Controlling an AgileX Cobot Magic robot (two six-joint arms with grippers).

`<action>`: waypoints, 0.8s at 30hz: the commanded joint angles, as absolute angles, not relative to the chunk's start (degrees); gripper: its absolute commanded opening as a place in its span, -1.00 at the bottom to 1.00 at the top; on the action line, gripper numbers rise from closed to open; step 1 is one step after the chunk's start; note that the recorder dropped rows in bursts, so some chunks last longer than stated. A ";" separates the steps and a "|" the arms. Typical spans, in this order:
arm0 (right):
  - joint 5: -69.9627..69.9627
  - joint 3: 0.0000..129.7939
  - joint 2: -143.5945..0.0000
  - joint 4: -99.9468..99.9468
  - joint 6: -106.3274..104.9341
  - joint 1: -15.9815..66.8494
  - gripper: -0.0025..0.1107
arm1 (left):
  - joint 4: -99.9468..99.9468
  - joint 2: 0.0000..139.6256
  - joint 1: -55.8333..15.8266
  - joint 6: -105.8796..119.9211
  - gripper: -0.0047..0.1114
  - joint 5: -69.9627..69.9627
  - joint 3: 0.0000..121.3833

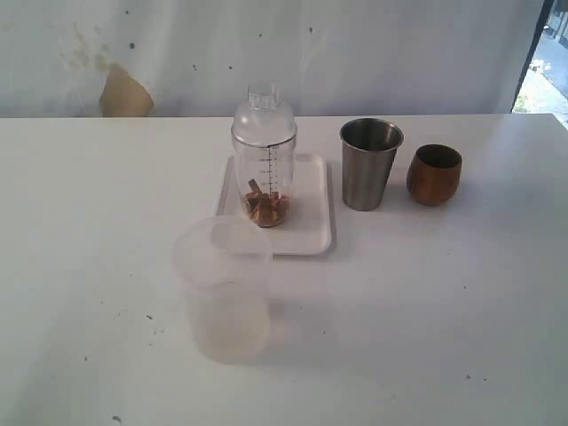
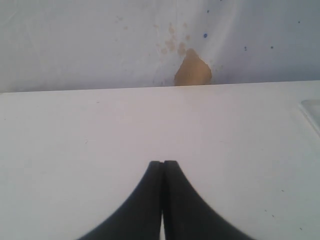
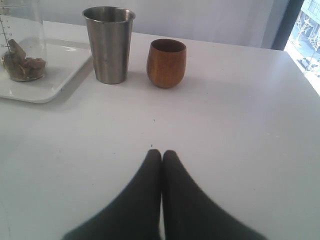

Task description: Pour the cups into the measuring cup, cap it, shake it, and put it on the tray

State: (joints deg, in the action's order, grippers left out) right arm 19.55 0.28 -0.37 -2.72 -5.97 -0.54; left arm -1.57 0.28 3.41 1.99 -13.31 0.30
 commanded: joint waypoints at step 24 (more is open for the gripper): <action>19.28 0.00 0.00 -2.81 -5.78 -0.66 -0.96 | -0.68 0.00 3.32 1.64 -0.92 -13.34 0.00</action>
